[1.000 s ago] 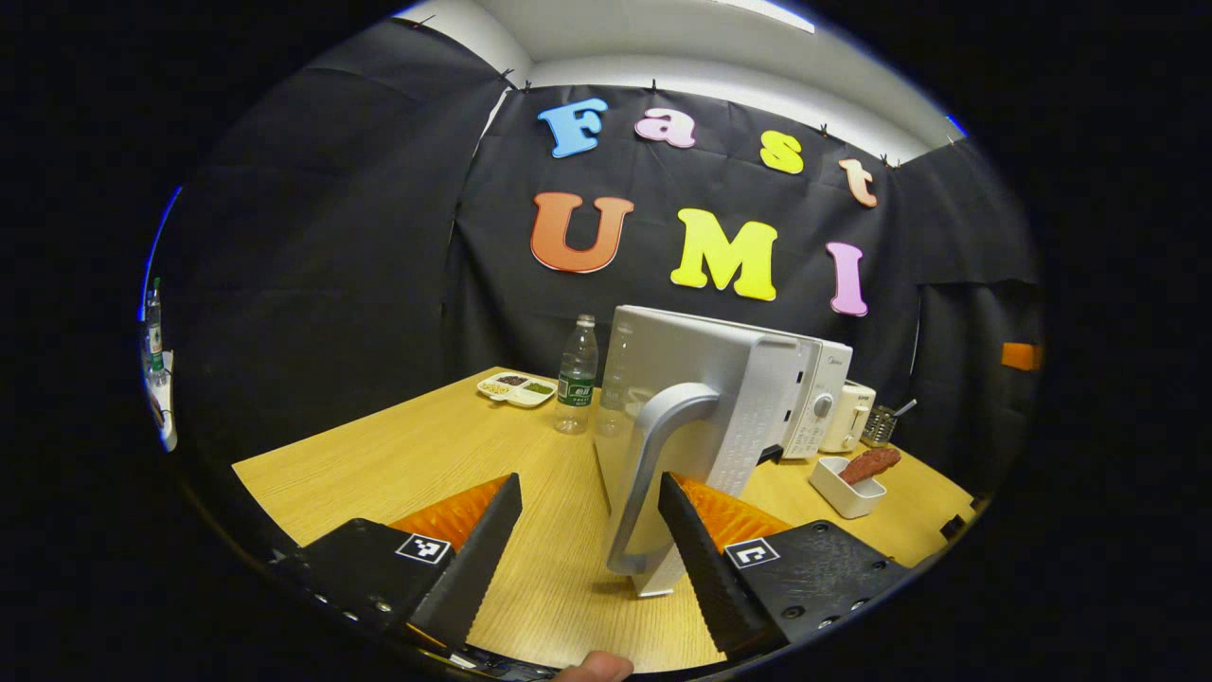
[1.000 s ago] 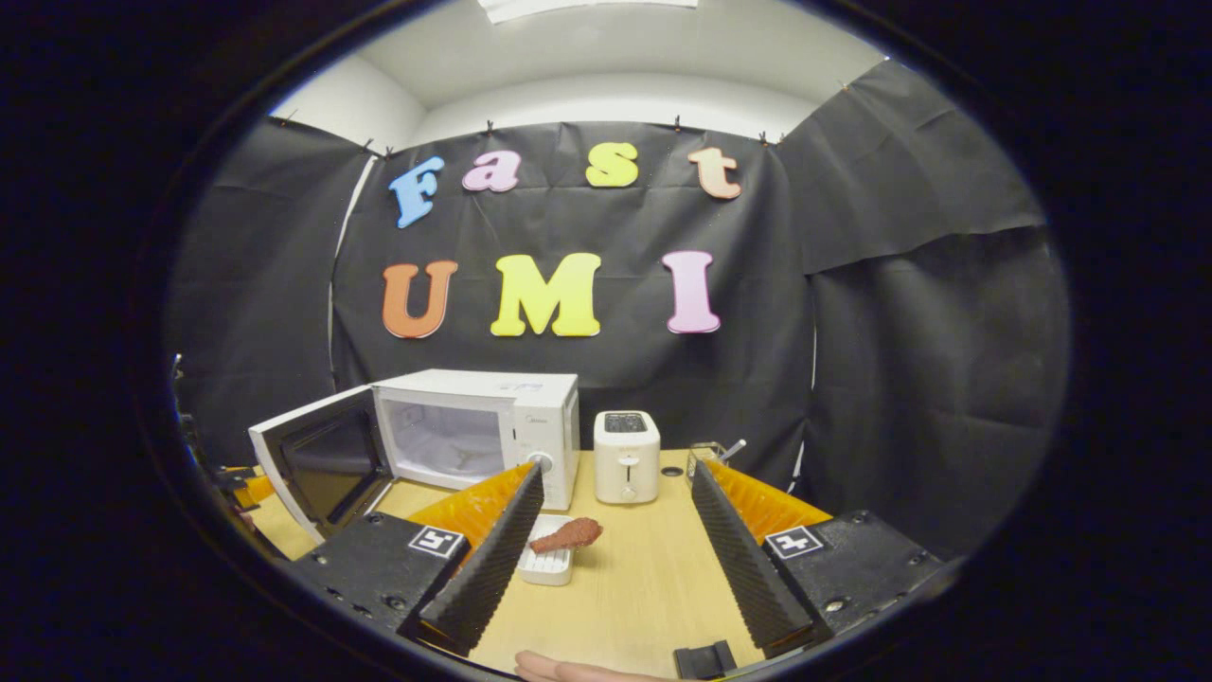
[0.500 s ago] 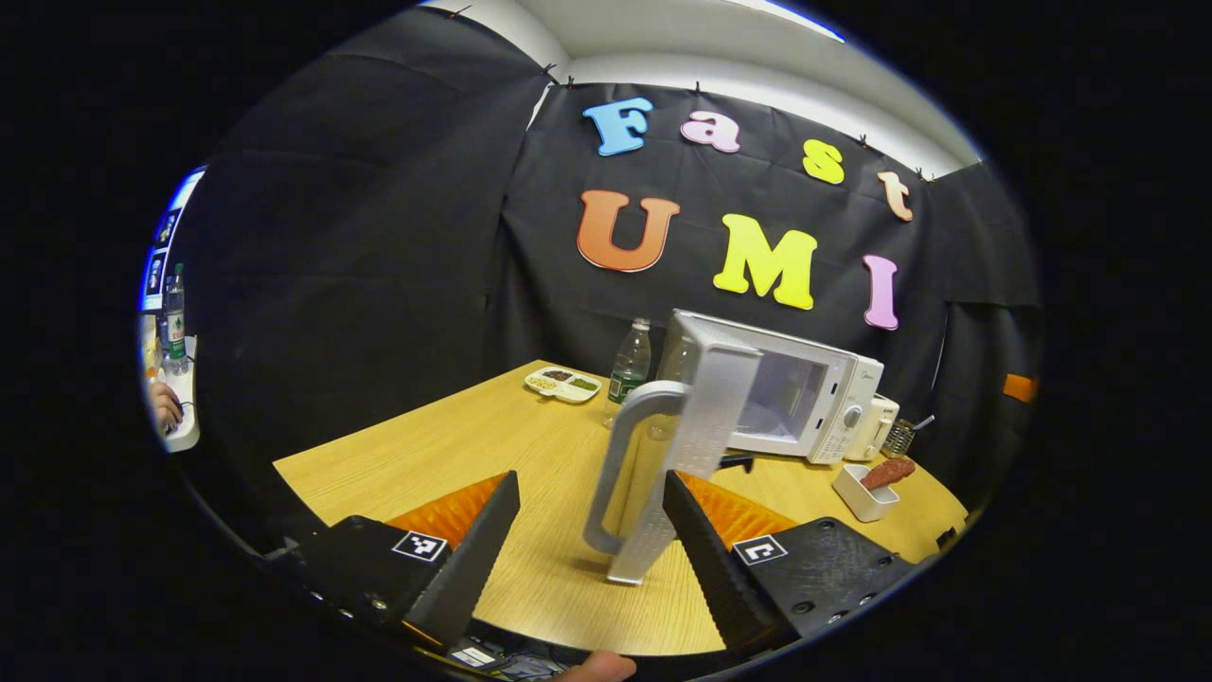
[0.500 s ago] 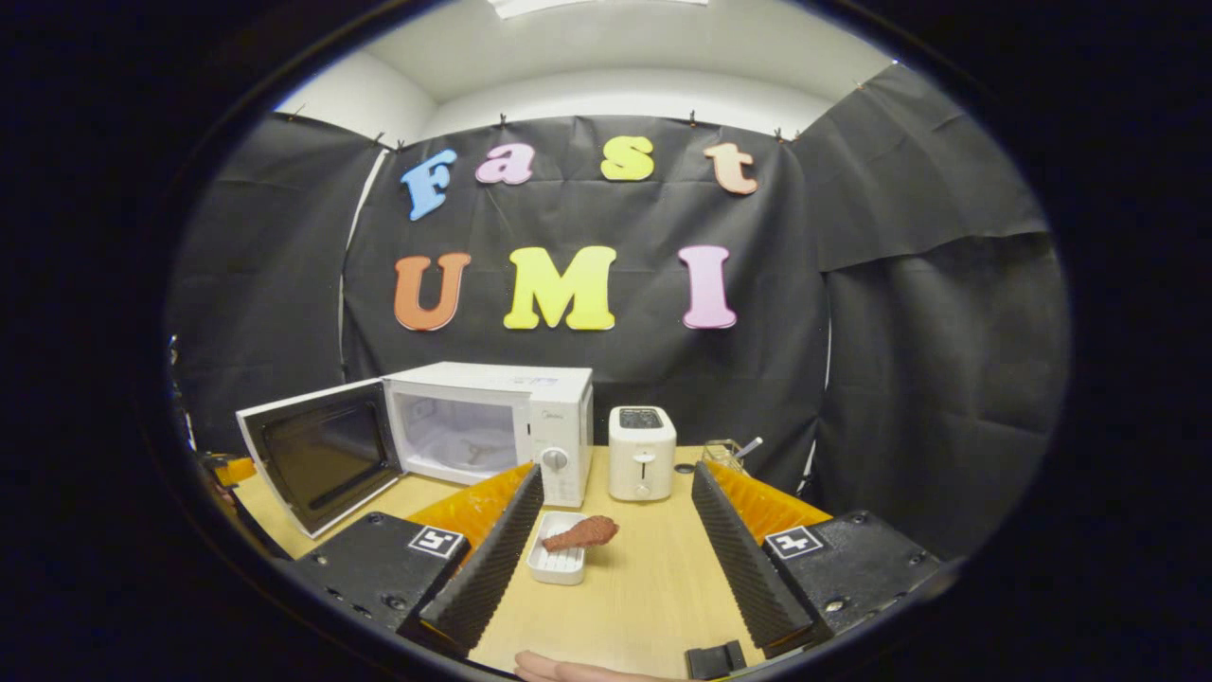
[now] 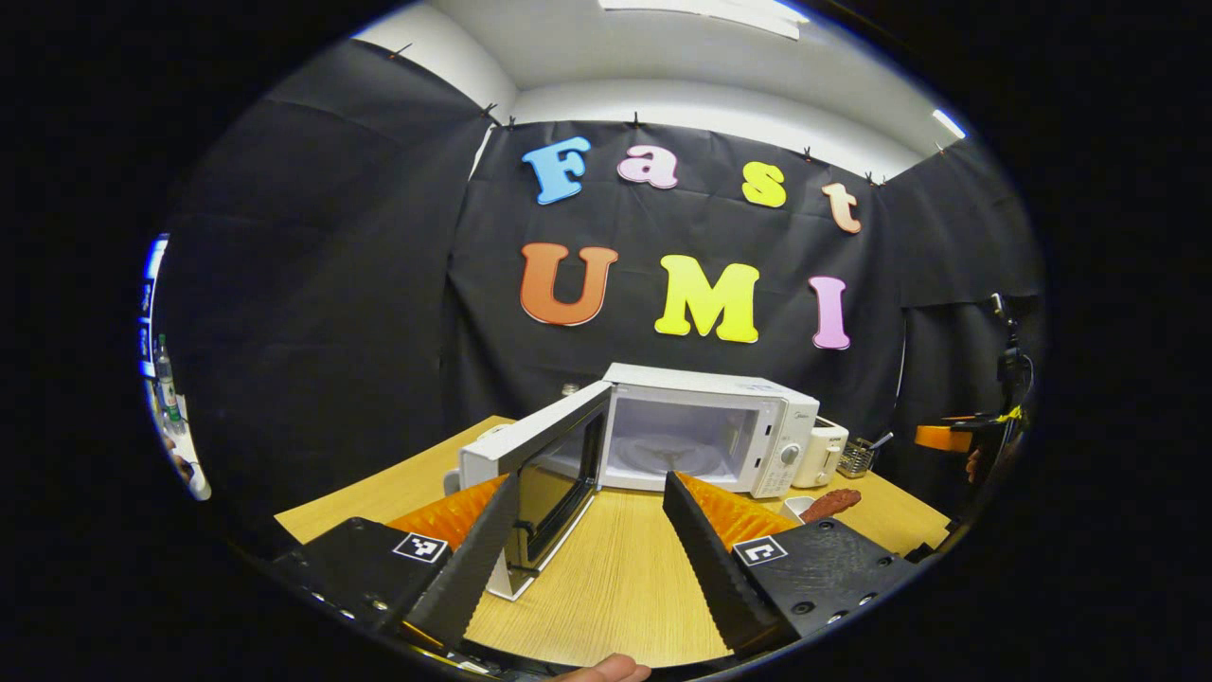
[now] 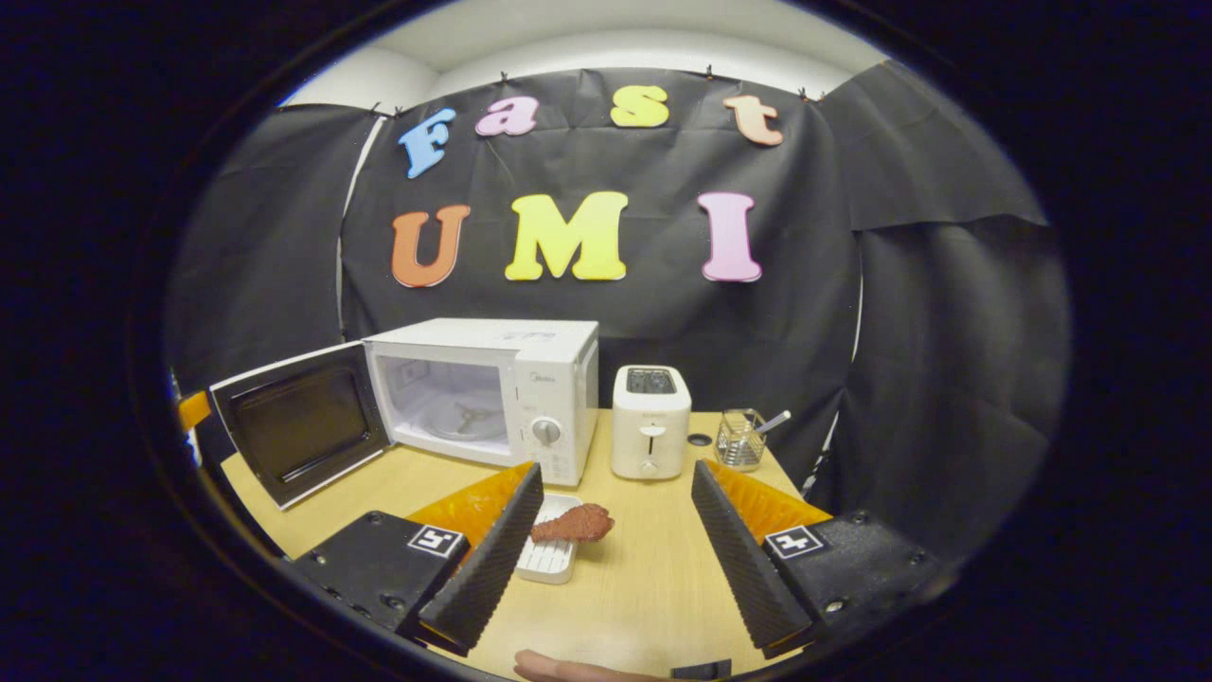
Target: Open the microwave oven with the left hand, put the food in, and close the microwave oven.
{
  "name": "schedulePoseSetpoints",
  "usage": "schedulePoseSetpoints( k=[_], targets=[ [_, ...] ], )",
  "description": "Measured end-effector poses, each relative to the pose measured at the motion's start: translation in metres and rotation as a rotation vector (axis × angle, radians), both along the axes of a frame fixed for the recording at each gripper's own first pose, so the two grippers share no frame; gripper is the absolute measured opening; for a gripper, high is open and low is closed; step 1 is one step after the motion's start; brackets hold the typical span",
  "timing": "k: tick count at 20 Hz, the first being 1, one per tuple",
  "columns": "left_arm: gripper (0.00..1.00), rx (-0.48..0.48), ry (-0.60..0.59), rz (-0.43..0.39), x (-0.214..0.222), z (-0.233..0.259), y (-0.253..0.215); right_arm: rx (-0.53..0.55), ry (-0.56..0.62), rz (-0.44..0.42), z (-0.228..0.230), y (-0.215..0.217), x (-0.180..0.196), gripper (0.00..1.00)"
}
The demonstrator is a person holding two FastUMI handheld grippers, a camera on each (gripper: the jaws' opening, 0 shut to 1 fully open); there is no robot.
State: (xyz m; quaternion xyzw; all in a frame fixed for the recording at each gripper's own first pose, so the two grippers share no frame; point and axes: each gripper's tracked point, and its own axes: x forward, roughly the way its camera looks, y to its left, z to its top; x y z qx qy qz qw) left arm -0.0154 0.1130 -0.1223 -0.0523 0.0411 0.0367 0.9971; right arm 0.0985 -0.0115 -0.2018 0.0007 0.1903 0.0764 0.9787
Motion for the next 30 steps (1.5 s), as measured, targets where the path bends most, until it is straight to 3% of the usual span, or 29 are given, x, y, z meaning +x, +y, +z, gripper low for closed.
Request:
schedulePoseSetpoints(
  k=[2, 4, 12, 13, 14, 15, 18, 19, 20, 22, 23, 24, 26, 30],
  targets=[
    [0.94, 0.029, -0.011, -0.007, 0.008, 0.010, -0.013, 0.028, 0.067, 0.017, -0.015, -0.003, 0.014, 0.95],
    [0.93, 0.041, -0.027, -0.032, 0.015, 0.023, -0.028, 0.069, 0.152, 0.040, -0.033, -0.003, 0.025, 1.00],
    [0.93, 0.022, -0.081, -0.085, 0.053, 0.053, -0.071, 0.344, 0.487, 0.139, -0.108, 0.014, 0.059, 0.94],
    [0.93, 0.022, -0.076, -0.087, 0.056, 0.053, -0.073, 0.382, 0.528, 0.152, -0.117, 0.017, 0.063, 0.82],
    [0.93, 0.023, -0.075, -0.088, 0.059, 0.053, -0.074, 0.423, 0.560, 0.168, -0.123, 0.020, 0.063, 0.80],
    [0.93, 0.025, -0.075, -0.087, 0.061, 0.054, -0.075, 0.459, 0.591, 0.182, -0.130, 0.024, 0.064, 0.92],
    [0.93, 0.042, -0.077, -0.102, 0.061, 0.052, -0.082, 0.521, 0.626, 0.193, -0.142, 0.028, 0.072, 0.80],
    [0.93, 0.052, -0.076, -0.093, 0.062, 0.051, -0.081, 0.534, 0.635, 0.203, -0.145, 0.031, 0.073, 0.64],
    [0.93, 0.061, -0.068, -0.084, 0.062, 0.046, -0.079, 0.558, 0.650, 0.214, -0.149, 0.036, 0.074, 0.57],
    [0.93, 0.063, -0.059, -0.058, 0.060, 0.043, -0.074, 0.621, 0.703, 0.227, -0.156, 0.045, 0.068, 0.51],
    [0.94, 0.063, -0.064, -0.048, 0.058, 0.045, -0.070, 0.655, 0.722, 0.213, -0.160, 0.047, 0.070, 0.38],
    [0.93, 0.062, -0.072, -0.047, 0.057, 0.047, -0.070, 0.677, 0.734, 0.207, -0.158, 0.044, 0.064, 0.17],
    [0.93, 0.056, -0.080, -0.045, 0.052, 0.048, -0.065, 0.683, 0.731, 0.208, -0.155, 0.046, 0.061, 0.12],
    [0.93, 0.048, -0.091, -0.057, 0.044, 0.051, -0.060, 0.661, 0.663, 0.185, -0.135, 0.042, 0.056, 0.11]
  ],
)
